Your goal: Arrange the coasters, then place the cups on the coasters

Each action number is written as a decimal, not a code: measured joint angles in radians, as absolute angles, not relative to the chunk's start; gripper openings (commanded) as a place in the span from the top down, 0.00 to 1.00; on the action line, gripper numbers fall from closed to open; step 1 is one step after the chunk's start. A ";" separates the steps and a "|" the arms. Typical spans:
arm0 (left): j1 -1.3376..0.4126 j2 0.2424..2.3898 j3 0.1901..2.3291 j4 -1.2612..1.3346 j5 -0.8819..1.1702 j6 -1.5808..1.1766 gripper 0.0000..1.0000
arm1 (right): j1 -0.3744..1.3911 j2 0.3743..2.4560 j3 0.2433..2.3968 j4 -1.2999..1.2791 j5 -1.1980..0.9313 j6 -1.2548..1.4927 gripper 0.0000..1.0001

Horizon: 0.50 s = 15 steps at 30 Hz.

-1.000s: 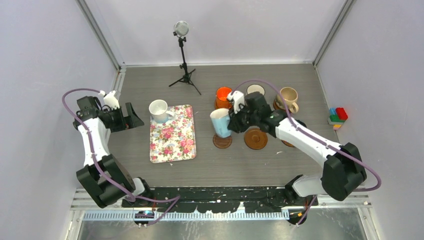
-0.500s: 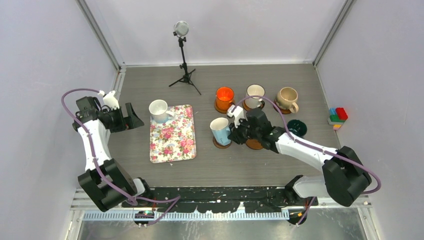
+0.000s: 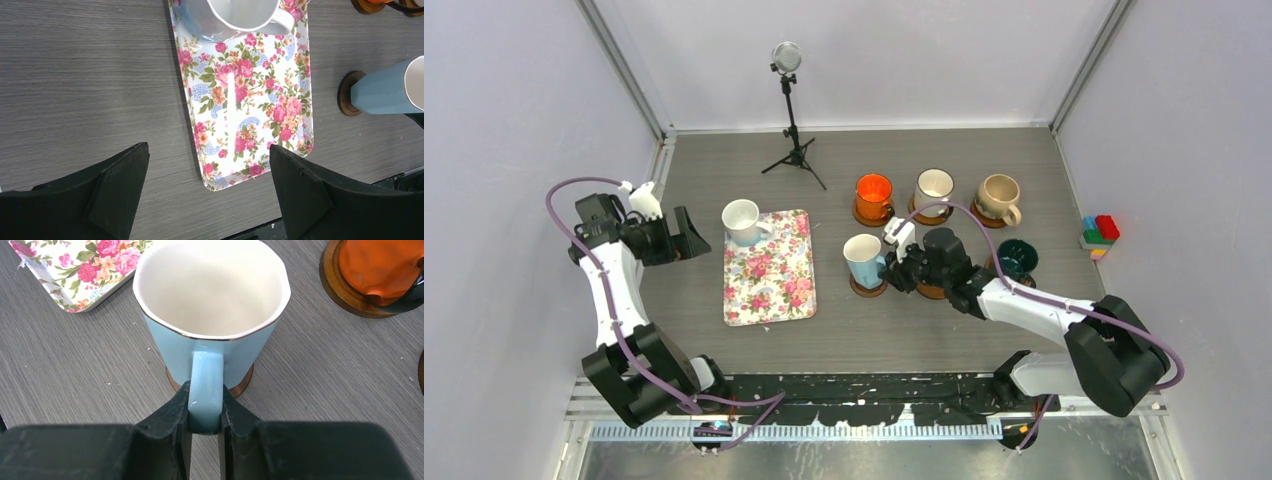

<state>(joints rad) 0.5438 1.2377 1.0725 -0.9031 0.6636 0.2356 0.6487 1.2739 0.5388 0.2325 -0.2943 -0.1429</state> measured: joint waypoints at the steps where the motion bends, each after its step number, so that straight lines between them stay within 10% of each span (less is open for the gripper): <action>1: 0.544 1.236 1.073 -0.904 0.660 0.236 0.07 | 0.649 1.274 0.539 0.233 -0.294 -0.144 0.72; 15: 0.544 1.225 1.075 -0.919 0.648 0.242 0.07 | 0.648 1.249 0.538 0.161 -0.297 -0.163 0.54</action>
<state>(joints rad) 0.5438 1.2255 1.0748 -0.9188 0.6476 0.2417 0.6483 1.2491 0.5381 0.1612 -0.2974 -0.1631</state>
